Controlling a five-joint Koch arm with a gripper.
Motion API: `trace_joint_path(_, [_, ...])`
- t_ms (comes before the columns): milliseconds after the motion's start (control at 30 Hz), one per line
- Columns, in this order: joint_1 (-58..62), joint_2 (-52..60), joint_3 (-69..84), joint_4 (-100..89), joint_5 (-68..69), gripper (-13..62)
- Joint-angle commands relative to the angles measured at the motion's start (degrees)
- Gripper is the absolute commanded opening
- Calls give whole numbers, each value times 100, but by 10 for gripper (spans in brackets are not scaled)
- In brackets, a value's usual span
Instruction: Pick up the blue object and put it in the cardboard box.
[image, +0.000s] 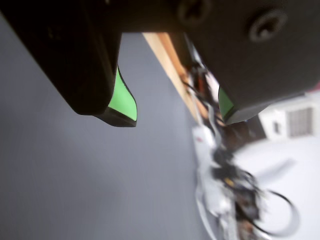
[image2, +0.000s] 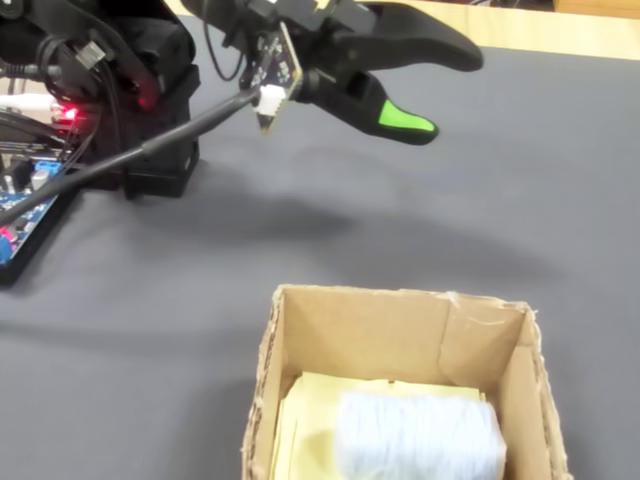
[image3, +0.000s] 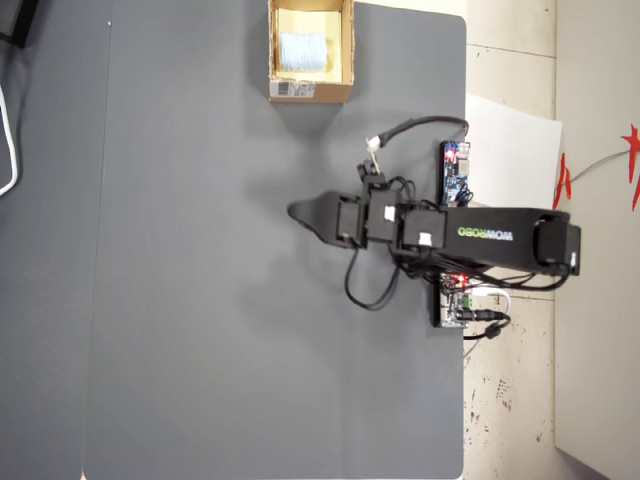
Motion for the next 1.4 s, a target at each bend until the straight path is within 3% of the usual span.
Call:
trace_joint_path(0, [-79,448,53,-606,132,324])
trace_joint_path(467, [-88,536,1600,-782,132,341])
trace_joint_path(933, [-53,536,1591,721,132,343])
trace_joint_path(1367, [-26,536,1591,659,158,340])
